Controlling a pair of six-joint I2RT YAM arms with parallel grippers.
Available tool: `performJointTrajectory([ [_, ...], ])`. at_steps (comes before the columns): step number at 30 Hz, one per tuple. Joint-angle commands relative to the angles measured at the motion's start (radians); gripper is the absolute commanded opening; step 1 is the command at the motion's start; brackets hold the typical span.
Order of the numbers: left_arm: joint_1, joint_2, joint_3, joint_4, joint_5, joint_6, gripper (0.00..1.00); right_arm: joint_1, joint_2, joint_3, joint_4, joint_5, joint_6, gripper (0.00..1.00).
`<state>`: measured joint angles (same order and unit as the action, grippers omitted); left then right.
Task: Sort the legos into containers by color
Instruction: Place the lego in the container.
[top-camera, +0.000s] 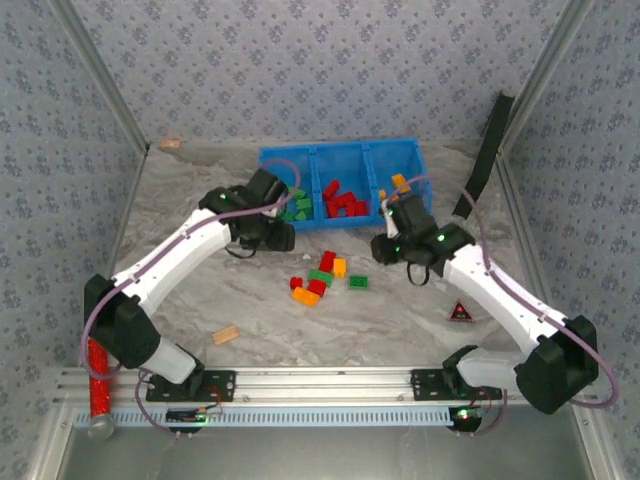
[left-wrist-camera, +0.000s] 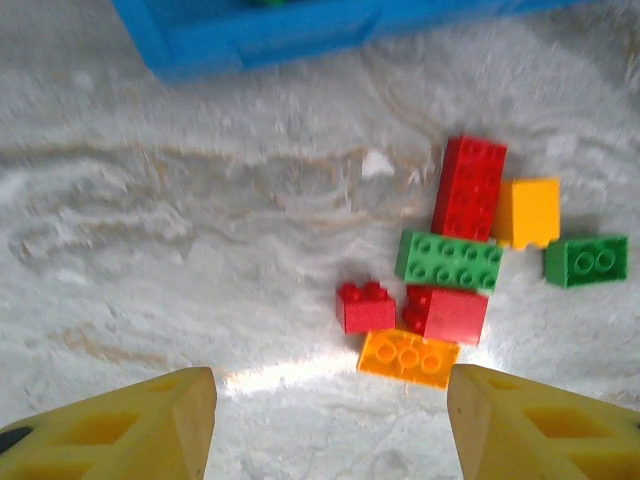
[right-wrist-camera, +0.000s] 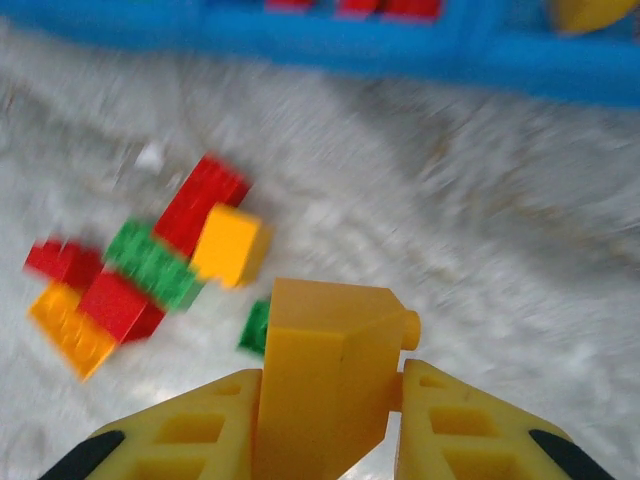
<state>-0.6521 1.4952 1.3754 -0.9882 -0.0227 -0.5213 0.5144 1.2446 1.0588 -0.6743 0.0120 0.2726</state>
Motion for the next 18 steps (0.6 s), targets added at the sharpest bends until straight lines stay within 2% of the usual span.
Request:
performJointTrajectory([
  [1, -0.034, -0.049, -0.061, 0.037, 0.012, -0.084, 0.63, -0.085, 0.085, 0.099, 0.007, 0.03, -0.072, 0.3],
  [8, -0.097, -0.022, -0.172, 0.131, 0.006, -0.145, 0.63, -0.245, 0.339, 0.307, 0.124, 0.023, -0.113, 0.29],
  [18, -0.113, 0.131, -0.164, 0.189, 0.019, -0.124, 0.62, -0.309, 0.619, 0.48, 0.141, -0.001, -0.154, 0.31],
])
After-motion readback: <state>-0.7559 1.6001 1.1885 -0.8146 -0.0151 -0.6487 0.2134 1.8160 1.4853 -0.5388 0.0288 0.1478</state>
